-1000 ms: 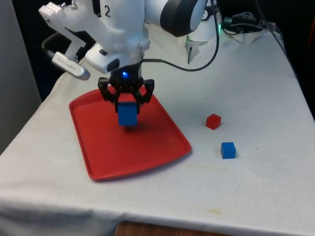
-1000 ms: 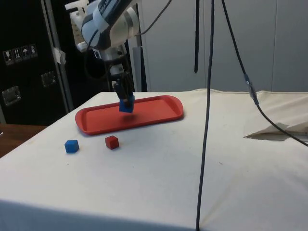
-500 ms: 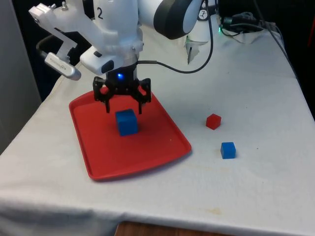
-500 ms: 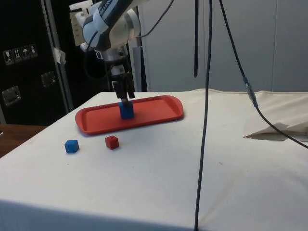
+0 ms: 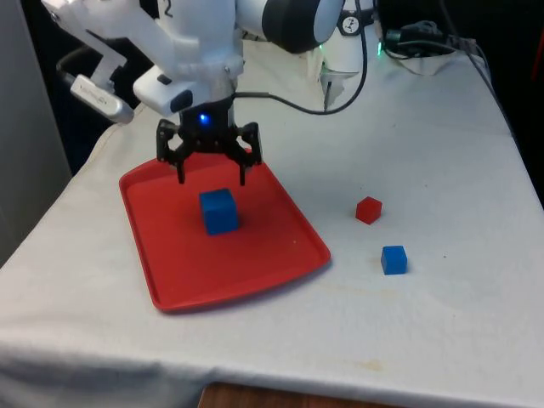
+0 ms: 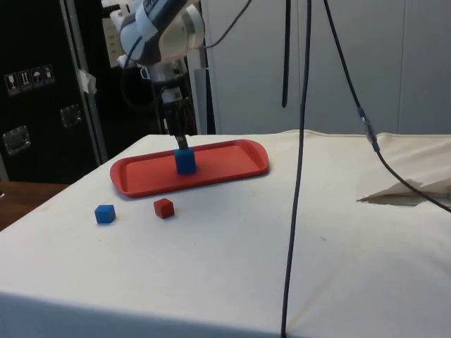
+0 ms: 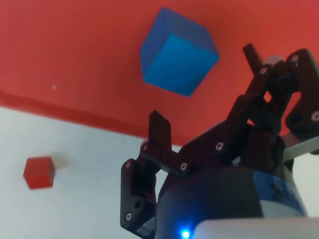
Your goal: Pick up the largest block and place it onto the tray.
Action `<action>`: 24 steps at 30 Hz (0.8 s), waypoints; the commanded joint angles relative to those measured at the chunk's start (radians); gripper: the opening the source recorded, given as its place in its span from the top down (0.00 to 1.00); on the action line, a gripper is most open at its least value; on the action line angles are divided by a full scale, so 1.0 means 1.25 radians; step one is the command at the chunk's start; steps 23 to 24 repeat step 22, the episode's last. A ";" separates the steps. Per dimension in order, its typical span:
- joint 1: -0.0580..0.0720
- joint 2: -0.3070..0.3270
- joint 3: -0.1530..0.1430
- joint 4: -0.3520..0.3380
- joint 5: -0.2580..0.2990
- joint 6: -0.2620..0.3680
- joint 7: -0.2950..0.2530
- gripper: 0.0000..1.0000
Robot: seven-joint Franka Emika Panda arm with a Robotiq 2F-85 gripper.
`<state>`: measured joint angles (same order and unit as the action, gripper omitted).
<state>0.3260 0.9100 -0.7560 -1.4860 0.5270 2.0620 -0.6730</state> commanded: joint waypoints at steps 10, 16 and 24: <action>0.022 -0.049 -0.035 -0.001 -0.009 -0.048 0.003 0.00; 0.030 -0.070 -0.051 0.004 -0.010 -0.069 0.004 0.00; 0.030 -0.072 -0.052 0.003 -0.005 -0.070 0.001 0.00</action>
